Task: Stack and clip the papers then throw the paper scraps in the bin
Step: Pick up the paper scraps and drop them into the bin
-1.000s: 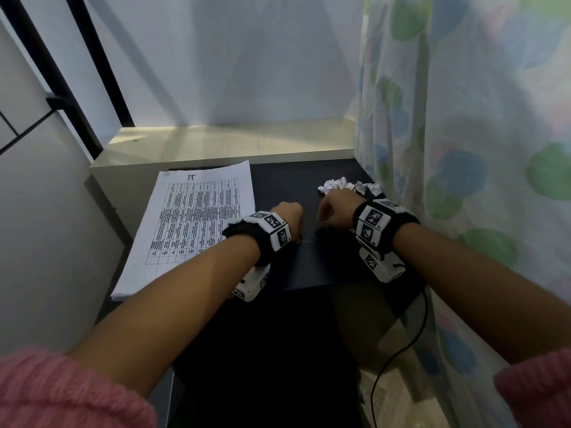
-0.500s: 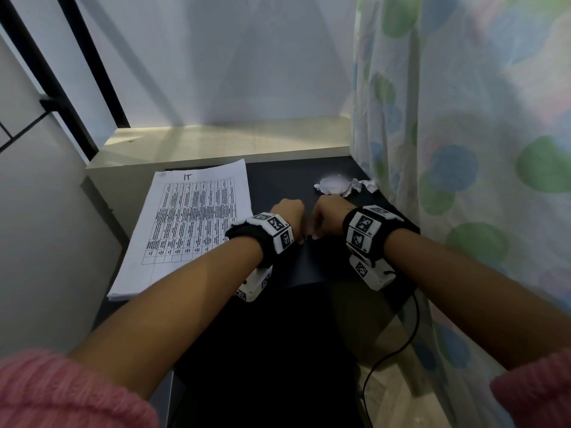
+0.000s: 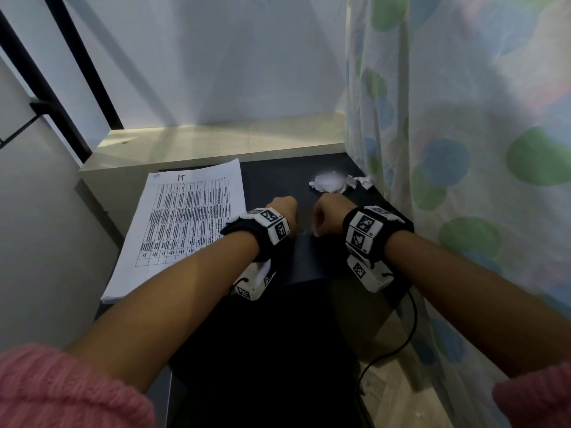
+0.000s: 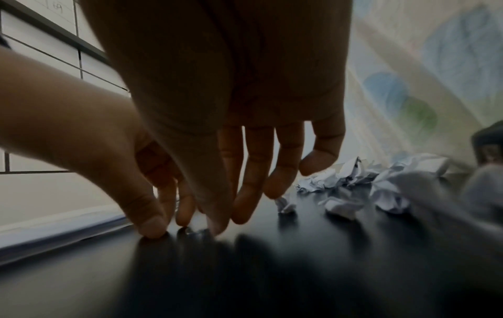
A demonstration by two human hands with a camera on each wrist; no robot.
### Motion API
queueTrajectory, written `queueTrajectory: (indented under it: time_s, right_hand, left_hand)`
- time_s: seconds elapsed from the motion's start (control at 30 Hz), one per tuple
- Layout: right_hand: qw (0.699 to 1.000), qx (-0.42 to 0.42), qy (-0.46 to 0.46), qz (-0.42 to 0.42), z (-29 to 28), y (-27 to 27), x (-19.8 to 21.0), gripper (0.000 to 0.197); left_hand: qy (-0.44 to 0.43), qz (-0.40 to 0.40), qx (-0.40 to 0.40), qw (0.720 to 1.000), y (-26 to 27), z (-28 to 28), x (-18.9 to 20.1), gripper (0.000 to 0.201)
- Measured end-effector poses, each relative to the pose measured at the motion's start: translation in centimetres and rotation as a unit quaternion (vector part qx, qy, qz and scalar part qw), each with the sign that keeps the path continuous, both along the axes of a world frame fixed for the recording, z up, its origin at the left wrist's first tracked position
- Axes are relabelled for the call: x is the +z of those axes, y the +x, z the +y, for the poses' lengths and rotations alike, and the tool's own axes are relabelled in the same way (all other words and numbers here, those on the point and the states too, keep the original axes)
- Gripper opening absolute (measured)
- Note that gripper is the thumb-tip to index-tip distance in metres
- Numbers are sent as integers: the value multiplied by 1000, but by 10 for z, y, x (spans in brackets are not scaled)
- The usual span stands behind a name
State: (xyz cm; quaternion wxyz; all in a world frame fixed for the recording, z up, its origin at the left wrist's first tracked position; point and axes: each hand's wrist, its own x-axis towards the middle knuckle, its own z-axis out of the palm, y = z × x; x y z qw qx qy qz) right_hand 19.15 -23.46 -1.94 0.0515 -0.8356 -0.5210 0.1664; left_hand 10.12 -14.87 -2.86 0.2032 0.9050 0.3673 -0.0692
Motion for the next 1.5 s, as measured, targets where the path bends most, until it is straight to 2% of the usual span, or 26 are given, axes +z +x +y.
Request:
queueTrajectory:
  time_s: [0.3, 0.43, 0.53, 0.73, 0.93, 1.13, 1.23, 1.4, 1.5]
  right_hand:
    - [1000, -9, 14, 19, -7, 4, 4, 20]
    - [998, -31, 45, 23, -16, 14, 6, 21]
    - [995, -55, 75, 41, -21, 20, 10, 19]
    - [988, -108, 108, 15, -30, 33, 23, 24]
    - [990, -128, 57, 2, -46, 42, 25, 23]
    - [995, -104, 2, 4, -50, 36, 24, 27]
    - [996, -94, 7, 2, -49, 34, 25, 27]
    - [996, -85, -9, 2, -50, 34, 27, 33]
    - [996, -71, -45, -3, -50, 32, 23, 42]
  left_hand:
    - [9, -17, 3, 1000, 6, -10, -4, 22]
    - [7, -12, 1, 1000, 4, -9, -3, 36]
    - [17, -8, -14, 1000, 5, -10, 0, 34]
    - [58, 14, -55, 997, 6, -20, 7, 28]
    - [127, 67, -140, 980, 9, -34, 13, 28]
    - [131, 116, -168, 970, 14, -34, 16, 34]
    - [121, 126, -144, 974, 13, -27, 17, 34]
    - [94, 59, -87, 990, 6, -7, 25, 36]
    - [83, 54, -83, 992, 2, -2, 25, 37]
